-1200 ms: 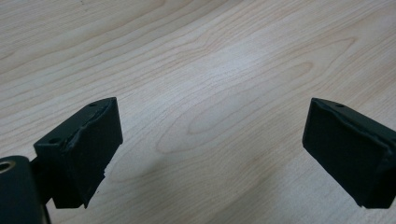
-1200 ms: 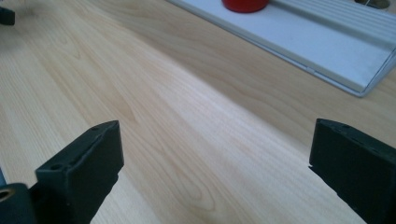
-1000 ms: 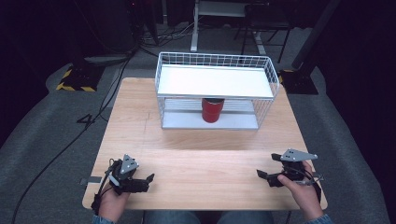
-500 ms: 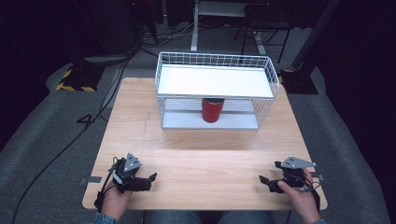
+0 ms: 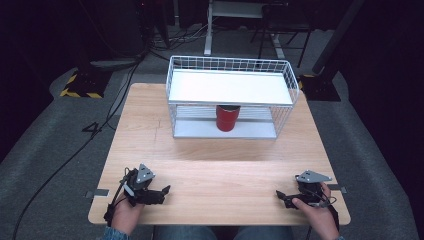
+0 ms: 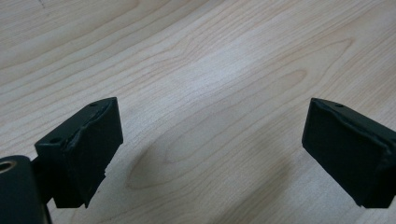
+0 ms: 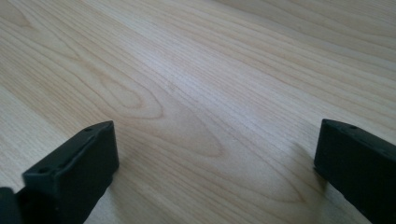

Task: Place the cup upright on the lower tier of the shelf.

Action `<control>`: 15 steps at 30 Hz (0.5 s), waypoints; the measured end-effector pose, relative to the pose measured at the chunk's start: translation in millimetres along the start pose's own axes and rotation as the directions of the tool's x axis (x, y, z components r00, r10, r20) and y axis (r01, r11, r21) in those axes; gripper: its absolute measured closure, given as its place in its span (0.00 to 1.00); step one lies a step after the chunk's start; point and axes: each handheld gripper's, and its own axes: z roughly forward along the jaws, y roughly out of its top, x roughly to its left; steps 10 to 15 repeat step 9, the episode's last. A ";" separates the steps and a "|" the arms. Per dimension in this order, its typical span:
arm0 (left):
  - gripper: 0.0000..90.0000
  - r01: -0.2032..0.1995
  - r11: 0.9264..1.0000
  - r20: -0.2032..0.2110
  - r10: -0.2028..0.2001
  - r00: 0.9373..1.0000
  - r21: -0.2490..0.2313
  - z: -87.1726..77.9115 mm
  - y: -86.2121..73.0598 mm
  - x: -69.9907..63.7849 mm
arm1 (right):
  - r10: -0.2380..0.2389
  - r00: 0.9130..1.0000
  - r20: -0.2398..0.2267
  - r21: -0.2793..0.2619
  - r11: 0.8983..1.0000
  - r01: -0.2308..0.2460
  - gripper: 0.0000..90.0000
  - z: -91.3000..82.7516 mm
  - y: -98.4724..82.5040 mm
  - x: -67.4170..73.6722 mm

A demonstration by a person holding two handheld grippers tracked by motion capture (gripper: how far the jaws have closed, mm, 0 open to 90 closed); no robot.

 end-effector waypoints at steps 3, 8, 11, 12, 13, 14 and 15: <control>0.07 -0.001 1.000 -0.003 0.001 1.000 0.006 0.7 -0.4 -0.3 | 0.003 1.000 0.001 -0.002 1.000 -0.003 0.00 0.6 0.4 0.5; 0.07 -0.001 1.000 -0.001 0.001 1.000 0.011 1.7 -0.4 -0.9 | 0.002 1.000 0.003 -0.004 1.000 -0.002 0.00 -0.3 -0.6 1.5; 0.07 -0.001 1.000 -0.001 0.001 1.000 0.011 1.7 -0.4 -0.9 | 0.001 1.000 0.002 -0.004 1.000 -0.001 0.00 -0.4 -0.8 1.8; 0.07 -0.001 1.000 -0.001 0.001 1.000 0.011 1.7 -0.4 -0.9 | 0.001 1.000 0.002 -0.004 1.000 -0.001 0.00 -0.4 -0.8 1.8; 0.07 -0.001 1.000 -0.001 0.001 1.000 0.011 1.7 -0.4 -0.9 | 0.001 1.000 0.002 -0.004 1.000 -0.001 0.00 -0.4 -0.8 1.8; 0.07 -0.001 1.000 -0.001 0.001 1.000 0.011 1.7 -0.4 -0.9 | 0.001 1.000 0.002 -0.004 1.000 -0.001 0.00 -0.4 -0.8 1.8; 0.07 -0.001 1.000 -0.001 0.001 1.000 0.011 1.7 -0.4 -0.9 | 0.001 1.000 0.002 -0.004 1.000 -0.001 0.00 -0.4 -0.8 1.8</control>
